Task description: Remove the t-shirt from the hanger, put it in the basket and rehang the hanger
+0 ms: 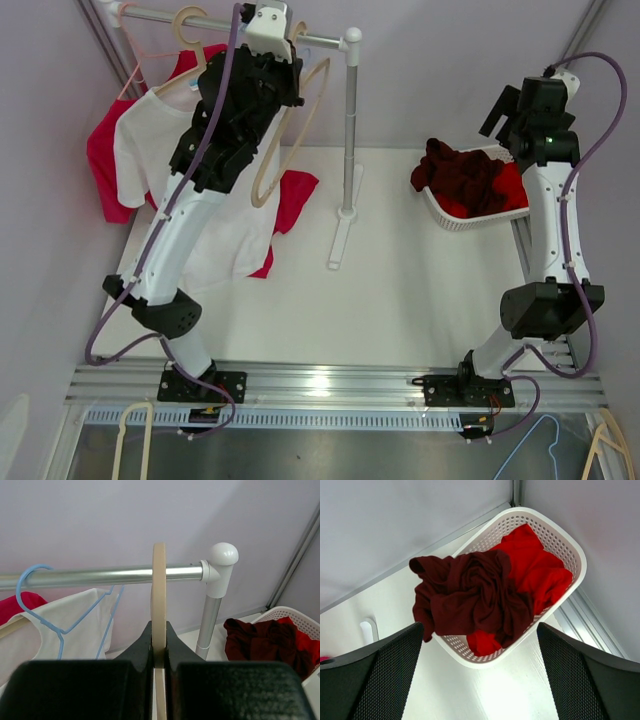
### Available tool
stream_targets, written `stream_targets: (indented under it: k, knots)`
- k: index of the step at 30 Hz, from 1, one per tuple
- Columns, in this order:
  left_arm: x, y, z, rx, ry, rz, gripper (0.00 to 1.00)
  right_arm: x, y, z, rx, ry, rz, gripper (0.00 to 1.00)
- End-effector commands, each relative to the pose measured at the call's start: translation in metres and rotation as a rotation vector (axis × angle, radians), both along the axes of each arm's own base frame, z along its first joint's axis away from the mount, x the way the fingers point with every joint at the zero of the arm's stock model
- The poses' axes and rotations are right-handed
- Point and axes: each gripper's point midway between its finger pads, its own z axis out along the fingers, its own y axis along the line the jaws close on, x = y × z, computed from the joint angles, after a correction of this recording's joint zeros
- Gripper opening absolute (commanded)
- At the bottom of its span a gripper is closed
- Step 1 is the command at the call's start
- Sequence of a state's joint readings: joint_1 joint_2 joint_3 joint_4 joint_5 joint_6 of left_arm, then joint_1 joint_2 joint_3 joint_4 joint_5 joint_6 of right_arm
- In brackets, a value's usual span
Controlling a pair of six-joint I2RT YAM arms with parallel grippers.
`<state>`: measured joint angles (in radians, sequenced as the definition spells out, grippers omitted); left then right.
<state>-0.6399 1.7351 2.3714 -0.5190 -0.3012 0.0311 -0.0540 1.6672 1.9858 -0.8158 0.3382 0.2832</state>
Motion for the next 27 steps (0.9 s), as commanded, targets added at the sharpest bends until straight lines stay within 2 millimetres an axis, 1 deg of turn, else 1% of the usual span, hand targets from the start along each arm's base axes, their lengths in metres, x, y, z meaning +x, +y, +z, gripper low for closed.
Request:
stream_targets:
  k: [1, 2, 3, 4, 5, 6, 7, 8, 9, 10, 11, 12, 15, 18, 23, 27]
  knots:
    - [0.002, 0.006, 0.022, -0.006, -0.071, -0.001, 0.01, -0.007, 0.002, 0.020, -0.014, -0.058, 0.017, 1.00]
    - [0.004, 0.007, 0.022, -0.010, -0.075, 0.003, 0.01, -0.008, 0.002, 0.020, -0.013, -0.060, 0.018, 0.99]
    - [0.007, 0.006, 0.021, -0.012, -0.073, 0.004, 0.01, -0.011, 0.006, 0.025, -0.011, -0.077, 0.028, 1.00]
    - [0.011, 0.003, 0.018, -0.011, -0.071, -0.005, 0.01, -0.011, 0.008, 0.022, -0.010, -0.074, 0.035, 0.99]
    - [0.014, 0.004, 0.018, -0.020, -0.071, -0.006, 0.01, -0.012, 0.010, 0.026, -0.008, -0.094, 0.042, 0.99]
    - [0.017, 0.003, 0.017, -0.023, -0.072, -0.011, 0.01, -0.017, 0.014, 0.036, -0.004, -0.126, 0.056, 0.99]
    - [0.021, 0.002, 0.015, -0.022, -0.071, -0.013, 0.01, -0.019, 0.017, 0.031, 0.000, -0.122, 0.064, 0.99]
    - [0.024, 0.001, 0.013, -0.021, -0.070, -0.014, 0.01, -0.018, 0.019, 0.036, 0.003, -0.151, 0.075, 1.00]
    - [0.027, 0.000, 0.013, -0.022, -0.073, -0.016, 0.01, -0.024, 0.025, 0.044, 0.008, -0.180, 0.100, 0.99]
    - [0.029, -0.002, 0.011, -0.019, -0.071, -0.020, 0.01, -0.025, 0.027, 0.044, 0.009, -0.189, 0.108, 1.00]
    - [0.029, -0.002, 0.013, -0.022, -0.076, -0.020, 0.01, -0.026, 0.028, 0.045, 0.009, -0.194, 0.118, 0.99]
    - [0.031, -0.003, 0.012, -0.021, -0.074, -0.020, 0.01, -0.031, 0.029, 0.050, 0.006, -0.208, 0.122, 0.99]
    - [0.036, -0.005, 0.009, -0.018, -0.074, -0.020, 0.01, -0.037, 0.026, 0.053, -0.004, -0.210, 0.117, 1.00]
    - [0.039, -0.005, 0.009, -0.025, -0.078, -0.025, 0.01, -0.041, 0.029, 0.058, -0.004, -0.225, 0.127, 0.99]
    - [0.044, -0.009, 0.009, -0.033, -0.088, -0.032, 0.01, -0.041, 0.031, 0.055, 0.002, -0.225, 0.138, 1.00]
    - [0.051, -0.010, 0.007, -0.038, -0.095, -0.029, 0.01, -0.040, 0.034, 0.053, 0.008, -0.220, 0.153, 1.00]
